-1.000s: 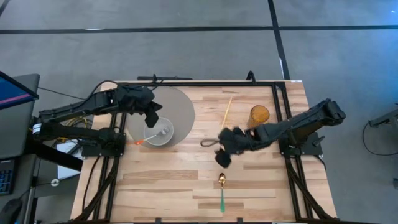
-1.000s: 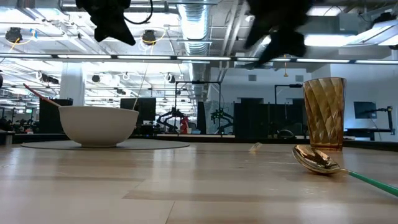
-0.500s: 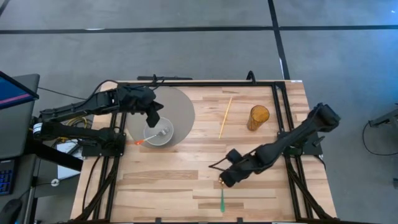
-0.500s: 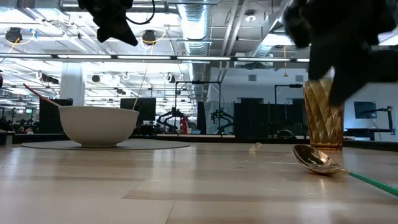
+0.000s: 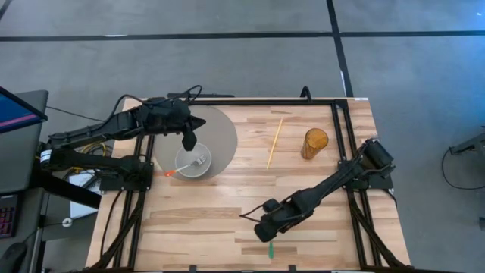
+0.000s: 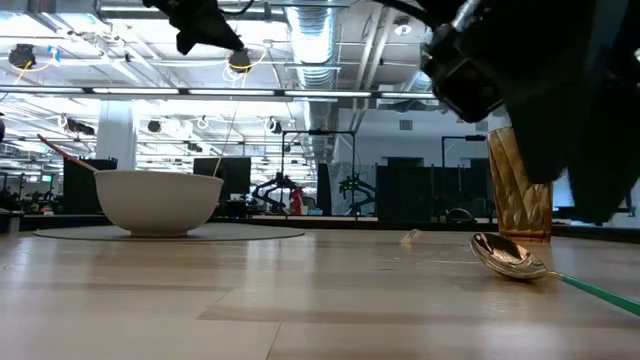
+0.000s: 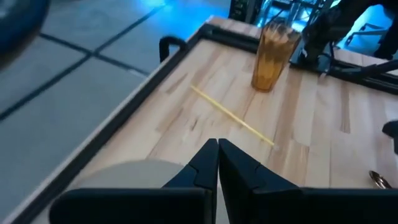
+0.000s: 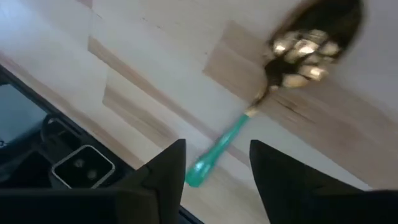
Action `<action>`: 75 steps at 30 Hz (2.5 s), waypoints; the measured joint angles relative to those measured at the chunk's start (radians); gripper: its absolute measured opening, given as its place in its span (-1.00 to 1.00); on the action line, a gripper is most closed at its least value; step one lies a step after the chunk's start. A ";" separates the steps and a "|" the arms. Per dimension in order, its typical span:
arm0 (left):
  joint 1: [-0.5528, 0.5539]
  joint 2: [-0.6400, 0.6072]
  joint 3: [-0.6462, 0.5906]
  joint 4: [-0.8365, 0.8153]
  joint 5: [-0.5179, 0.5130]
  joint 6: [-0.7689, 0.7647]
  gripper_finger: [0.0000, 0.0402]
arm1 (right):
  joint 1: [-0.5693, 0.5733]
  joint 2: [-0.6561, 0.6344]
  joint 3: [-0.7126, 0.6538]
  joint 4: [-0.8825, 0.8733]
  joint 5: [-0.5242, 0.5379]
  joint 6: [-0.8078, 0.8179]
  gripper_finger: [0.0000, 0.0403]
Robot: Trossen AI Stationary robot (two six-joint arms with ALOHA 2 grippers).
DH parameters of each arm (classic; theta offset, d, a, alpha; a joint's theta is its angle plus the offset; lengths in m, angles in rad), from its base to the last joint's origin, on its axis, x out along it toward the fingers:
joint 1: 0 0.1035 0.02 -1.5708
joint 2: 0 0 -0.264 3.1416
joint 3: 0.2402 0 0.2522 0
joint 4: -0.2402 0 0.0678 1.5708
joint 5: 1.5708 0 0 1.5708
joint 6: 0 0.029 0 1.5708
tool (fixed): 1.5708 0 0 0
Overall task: Pick & Place Utensil
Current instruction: Put the green spoon into the gray bowl on the gray mat
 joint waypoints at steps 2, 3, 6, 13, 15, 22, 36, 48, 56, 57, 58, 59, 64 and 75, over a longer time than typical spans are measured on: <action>0.000 0.000 0.000 0.007 0.001 0.003 -0.94 | -0.001 0.019 0.002 0.022 -0.015 0.009 -0.17; 0.000 0.000 0.000 0.008 0.000 0.003 -0.94 | -0.001 0.031 0.001 0.031 -0.026 0.025 -0.18; 0.000 0.000 0.000 0.009 0.000 0.004 -0.94 | 0.000 0.067 0.001 0.053 -0.053 0.052 -0.21; 0.000 0.001 0.000 0.022 0.000 0.004 -0.94 | -0.005 0.088 0.002 0.027 -0.059 0.041 -0.28; 0.000 0.001 0.000 0.024 0.000 0.004 -0.94 | -0.007 0.088 0.003 0.013 -0.025 0.014 -0.31; 0.000 0.001 0.000 0.026 0.000 0.004 -0.94 | -0.033 0.088 0.002 -0.003 0.042 -0.158 -0.62; 0.000 0.001 0.000 0.026 0.000 0.004 -0.94 | -0.158 0.081 0.002 -0.043 0.083 -0.581 -0.90; 0.000 0.001 0.000 0.026 0.000 0.004 -0.94 | -0.274 0.081 0.001 -0.048 0.094 -0.988 -0.78; 0.000 0.001 0.000 0.026 0.000 0.004 -0.94 | -0.282 0.080 0.002 -0.086 0.104 -1.070 -0.57; 0.000 0.001 0.000 0.025 0.000 0.004 -0.94 | -0.276 0.080 0.003 -0.103 0.108 -1.070 -0.56; 0.000 0.001 0.000 0.025 0.000 0.004 -0.94 | -0.270 0.080 0.002 -0.121 0.112 -1.071 -0.55; 0.000 0.001 0.000 0.025 0.000 0.004 -0.94 | -0.259 0.079 0.002 -0.134 0.115 -1.070 -0.55; 0.000 0.001 0.000 0.021 0.000 0.004 -0.94 | -0.205 0.079 0.001 -0.143 0.137 -1.071 -0.54; 0.000 0.001 0.000 0.019 0.000 0.003 -0.94 | -0.144 0.078 0.001 -0.187 0.155 -0.947 -0.35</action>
